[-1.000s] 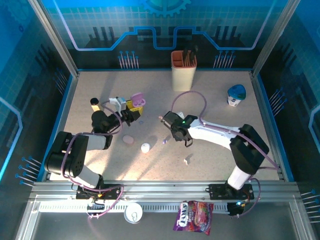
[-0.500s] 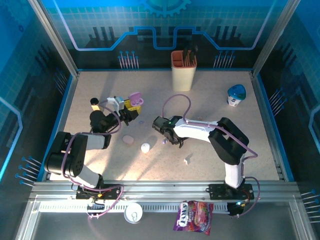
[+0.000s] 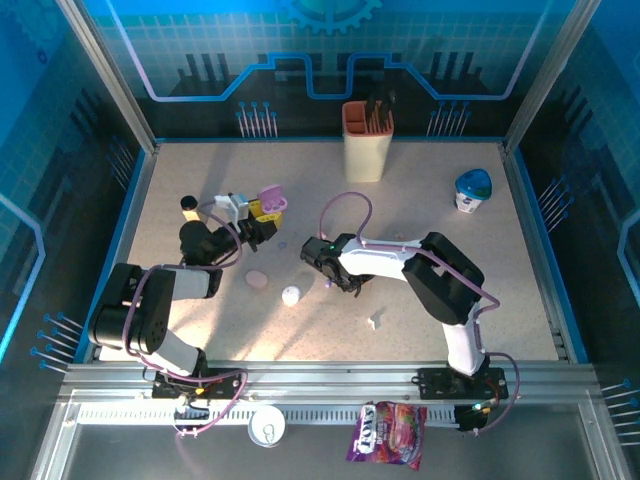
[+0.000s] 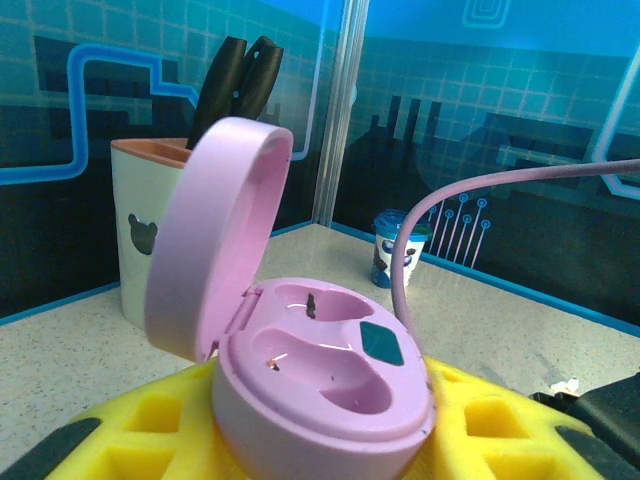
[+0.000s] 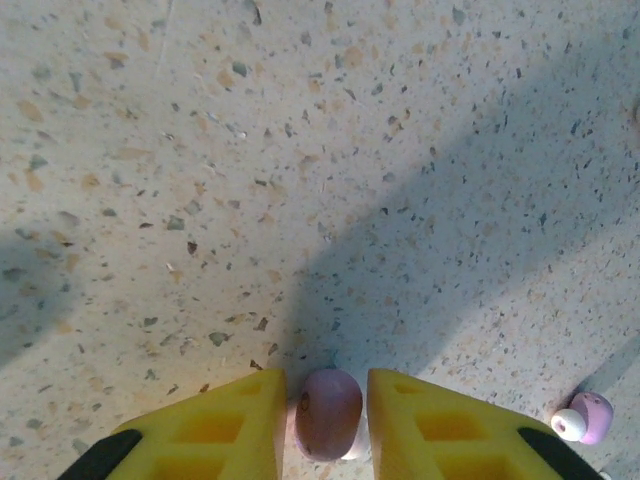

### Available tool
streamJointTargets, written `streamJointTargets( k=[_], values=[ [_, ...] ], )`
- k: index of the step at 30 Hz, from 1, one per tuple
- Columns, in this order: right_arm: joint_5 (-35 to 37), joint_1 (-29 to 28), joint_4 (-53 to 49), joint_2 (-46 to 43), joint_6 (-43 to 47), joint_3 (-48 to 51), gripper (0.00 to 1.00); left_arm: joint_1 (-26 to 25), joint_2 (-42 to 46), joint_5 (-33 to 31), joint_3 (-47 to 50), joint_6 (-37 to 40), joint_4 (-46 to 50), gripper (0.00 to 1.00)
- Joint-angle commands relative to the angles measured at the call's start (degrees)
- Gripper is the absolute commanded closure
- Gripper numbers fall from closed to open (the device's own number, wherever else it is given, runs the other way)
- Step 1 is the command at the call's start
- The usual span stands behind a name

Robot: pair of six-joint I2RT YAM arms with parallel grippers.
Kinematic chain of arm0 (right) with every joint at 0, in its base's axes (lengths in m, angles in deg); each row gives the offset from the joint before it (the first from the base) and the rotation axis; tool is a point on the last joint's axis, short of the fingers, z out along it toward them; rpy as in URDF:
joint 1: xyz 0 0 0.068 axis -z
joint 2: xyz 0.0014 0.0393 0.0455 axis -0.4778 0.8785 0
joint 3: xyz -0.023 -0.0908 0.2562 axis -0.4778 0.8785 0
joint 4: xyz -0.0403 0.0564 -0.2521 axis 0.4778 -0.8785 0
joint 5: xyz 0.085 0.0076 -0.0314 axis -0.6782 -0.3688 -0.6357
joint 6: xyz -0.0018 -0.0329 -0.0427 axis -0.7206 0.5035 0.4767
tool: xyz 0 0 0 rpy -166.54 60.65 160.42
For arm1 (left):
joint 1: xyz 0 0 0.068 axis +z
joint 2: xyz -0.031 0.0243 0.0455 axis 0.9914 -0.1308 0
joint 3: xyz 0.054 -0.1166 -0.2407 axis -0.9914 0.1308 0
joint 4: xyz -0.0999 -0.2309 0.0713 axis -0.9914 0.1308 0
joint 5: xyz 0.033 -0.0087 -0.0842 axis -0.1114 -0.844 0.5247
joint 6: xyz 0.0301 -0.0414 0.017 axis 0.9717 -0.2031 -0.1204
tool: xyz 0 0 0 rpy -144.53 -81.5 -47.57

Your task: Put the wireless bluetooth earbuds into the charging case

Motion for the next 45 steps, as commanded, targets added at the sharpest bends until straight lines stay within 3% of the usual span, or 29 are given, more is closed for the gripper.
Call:
streamJointTargets(
  k=[1, 10, 24, 33, 45],
  values=[
    [2.19, -0.57, -2.09, 1.42, -0.50, -1.00, 0.75, 0.73, -0.15, 1.83, -1.49, 0.60, -1.80, 0.64],
    [3.07, -0.39, -4.31, 1.30, -1.94, -1.55, 0.76, 0.73, -0.37, 2.19, -1.60, 0.37, -1.79, 0.64],
    [-0.35, 1.45, -2.07, -0.76, -1.53, 0.01, 0.87, 0.73, -0.51, 2.80, -1.73, 0.34, -1.74, 0.65],
    [-16.78, 9.13, 11.02, -15.00, -3.84, 11.20, 0.86, 0.05, -1.20, 4.07, -2.73, -1.33, -1.79, 0.65],
    [-43.99, 25.03, 27.23, -34.69, -11.64, 27.08, 0.84, -8.05, -3.39, 3.25, -4.40, -0.44, -1.79, 0.66]
  ],
)
